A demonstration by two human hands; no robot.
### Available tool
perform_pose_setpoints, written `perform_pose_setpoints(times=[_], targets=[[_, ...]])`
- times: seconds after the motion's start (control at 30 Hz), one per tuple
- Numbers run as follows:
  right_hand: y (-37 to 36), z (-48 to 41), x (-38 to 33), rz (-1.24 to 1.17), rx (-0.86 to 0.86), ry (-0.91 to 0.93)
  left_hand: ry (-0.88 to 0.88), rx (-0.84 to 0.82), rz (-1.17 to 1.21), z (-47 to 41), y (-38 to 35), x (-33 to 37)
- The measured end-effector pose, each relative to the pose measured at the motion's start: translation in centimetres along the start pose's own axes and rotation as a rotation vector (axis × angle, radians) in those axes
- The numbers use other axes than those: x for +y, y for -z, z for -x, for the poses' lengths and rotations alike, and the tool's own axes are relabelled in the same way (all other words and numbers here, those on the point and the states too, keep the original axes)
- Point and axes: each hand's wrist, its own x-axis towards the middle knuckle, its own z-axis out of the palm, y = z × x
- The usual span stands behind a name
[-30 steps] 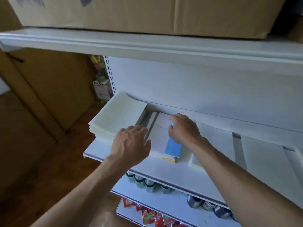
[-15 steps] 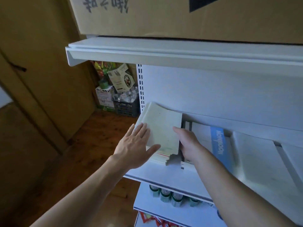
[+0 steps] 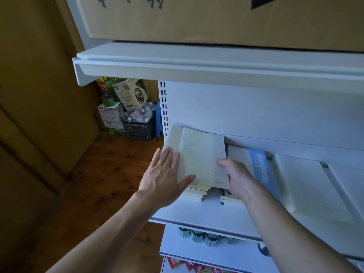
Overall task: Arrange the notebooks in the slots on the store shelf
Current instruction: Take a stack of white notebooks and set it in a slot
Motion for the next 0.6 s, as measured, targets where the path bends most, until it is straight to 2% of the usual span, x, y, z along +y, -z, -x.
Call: perform_pose_setpoints(times=[0.1, 0.23, 0.33, 0.4, 0.5, 0.53, 0.6], targets=[[0.0, 0.2, -0.2, 0.007, -0.006, 0.004, -0.047, 0.018, 0.025, -0.5, -0.4, 0.9], [0.7, 0.6, -0.6, 0.051, 0.034, 0.05, -0.072, -0.048, 0.155, -0.8, -0.7, 2.3], [1.4, 0.8, -1.1, 0.094, 0.056, 0.109, -0.011, -0.04, 0.424, -1.7, -0.4, 3.1], [1.4, 0.9, -1.2, 0.133, 0.078, 0.158, 0.104, -0.018, 0.637, -2.9, -0.3, 3.1], [1.1, 0.9, -1.2, 0.172, 0.114, 0.178, 0.233, -0.072, 0.94, -4.1, 0.7, 2.8], [1.0, 1.0, -1.2, 0.18, 0.12, 0.178, 0.236, -0.09, 0.912, -4.1, 1.1, 3.0], [0.8, 1.1, -1.0, 0.187, 0.118, 0.171, 0.23, -0.094, 0.667, -3.9, 1.3, 3.5]])
